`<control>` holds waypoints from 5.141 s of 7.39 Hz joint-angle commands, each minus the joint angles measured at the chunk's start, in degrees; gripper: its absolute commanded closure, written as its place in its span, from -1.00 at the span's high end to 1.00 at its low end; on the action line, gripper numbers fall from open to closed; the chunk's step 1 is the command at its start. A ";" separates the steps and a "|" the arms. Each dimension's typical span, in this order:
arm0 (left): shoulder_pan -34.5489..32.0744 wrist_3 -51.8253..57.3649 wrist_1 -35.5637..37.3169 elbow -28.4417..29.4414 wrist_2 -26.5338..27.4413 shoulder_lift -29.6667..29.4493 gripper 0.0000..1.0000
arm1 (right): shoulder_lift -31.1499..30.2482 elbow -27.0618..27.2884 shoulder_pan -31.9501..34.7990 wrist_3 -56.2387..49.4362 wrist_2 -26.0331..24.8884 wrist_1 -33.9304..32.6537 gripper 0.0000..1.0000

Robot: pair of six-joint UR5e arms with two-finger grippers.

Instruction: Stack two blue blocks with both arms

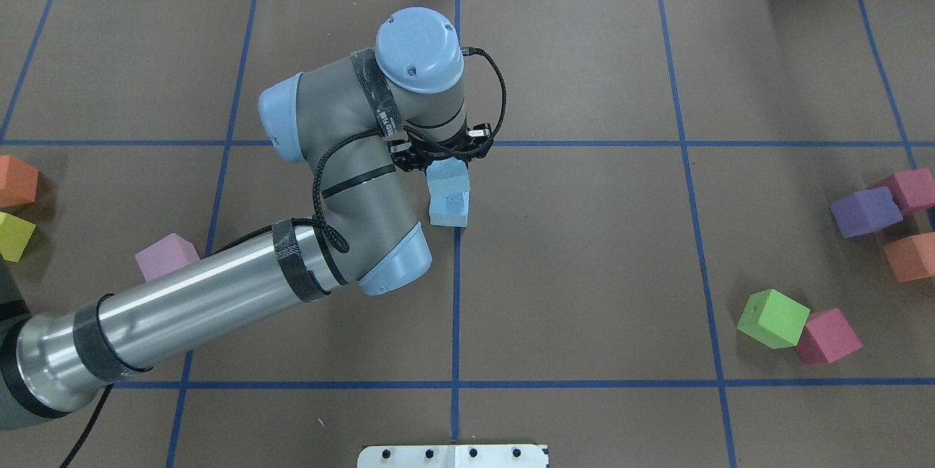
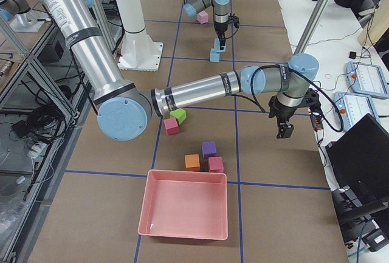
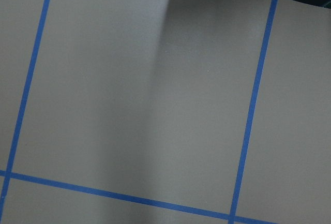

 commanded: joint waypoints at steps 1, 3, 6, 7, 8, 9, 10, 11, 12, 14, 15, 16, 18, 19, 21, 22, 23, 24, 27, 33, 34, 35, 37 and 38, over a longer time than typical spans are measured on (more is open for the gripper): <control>0.01 -0.08 0.44 -0.97 0.00 1.04 -0.23 | 0.06 0.02 -0.01 0.00 0.00 -0.10 1.00; 0.01 -0.34 0.53 -0.97 0.09 1.75 -0.22 | 0.23 0.02 -0.09 0.26 -0.09 -0.01 1.00; 0.09 -0.61 0.53 -1.76 0.00 1.75 -0.22 | 0.32 -0.16 -0.36 0.44 -0.09 -0.01 1.00; 0.27 -0.69 0.53 -1.76 0.00 1.75 -0.21 | 0.41 -0.16 -0.36 0.44 -0.18 -0.01 1.00; 0.79 -0.69 0.53 -1.68 0.17 1.84 -0.21 | 0.41 -0.25 -0.53 0.44 -0.18 -0.01 1.00; 1.15 -0.69 0.53 -1.59 0.17 1.93 -0.20 | 0.41 -0.33 -0.71 0.44 -0.18 -0.01 1.00; 1.50 -0.69 0.53 -1.59 0.26 1.93 -0.18 | 0.58 -0.25 -0.80 0.61 -0.09 -0.01 1.00; 1.76 -0.69 0.53 -1.59 0.26 1.84 -0.18 | 0.58 -0.33 -0.88 0.70 -0.18 -0.01 1.00; 1.77 -0.69 0.53 -1.67 0.26 1.84 -0.13 | 0.58 -0.25 -0.89 0.70 -0.09 -0.01 1.00; 1.77 -0.69 0.53 -1.67 0.26 1.84 0.25 | 0.58 -0.16 -0.89 0.79 -0.09 -0.01 1.00; 1.77 -0.69 0.53 -1.76 0.26 1.84 0.49 | 0.58 -0.16 -0.89 0.79 -0.09 -0.01 1.00; 1.77 -0.69 0.44 -1.76 0.26 1.93 0.71 | 0.58 -0.16 -0.89 0.79 0.00 -0.01 1.00; 1.77 -0.61 0.44 -2.02 0.26 1.93 0.94 | 0.58 -0.07 -0.89 0.79 -0.09 -0.01 1.00; 1.77 -0.43 0.53 -2.90 0.17 2.10 0.94 | 0.58 -0.07 -0.89 0.79 -0.09 -0.01 1.00; 1.15 0.71 0.62 -6.83 -0.18 3.50 0.94 | 0.58 -0.07 -0.89 0.79 -0.09 -0.01 1.00; -0.16 3.76 4.10 -12.43 -0.53 5.34 0.95 | 0.58 -0.07 -0.97 0.79 -0.18 -0.01 1.00; -3.39 8.92 10.66 -17.62 -2.36 5.53 0.95 | 0.58 -0.25 -0.97 0.88 -0.18 -0.01 1.00; -9.42 14.89 14.03 -19.93 -8.12 6.40 0.95 | 0.58 -0.33 -1.32 0.88 -0.18 -0.01 1.00; -26.84 37.45 15.11 -26.35 -19.93 20.25 0.95 | 0.58 -0.25 -1.76 2.01 0.00 0.07 1.00; -53.30 82.21 15.38 -16.83 -28.81 34.01 0.95 | 1.81 0.72 -2.02 5.27 1.32 0.51 1.00; -55.34 86.97 15.12 -13.40 -29.00 34.10 0.95 | 2.51 1.07 -2.20 5.19 0.97 0.34 1.00; -55.80 90.41 14.77 -10.41 -28.57 34.18 0.95 | 2.52 0.90 -2.38 5.19 1.23 0.34 1.00; -57.64 96.40 11.62 -3.99 -28.57 34.19 0.95 | -1.23 4.73 -2.29 5.01 1.75 0.60 1.00; -59.21 97.38 9.86 -2.65 -28.57 34.36 0.95 | -5.26 11.46 -2.29 5.79 1.41 -0.10 1.00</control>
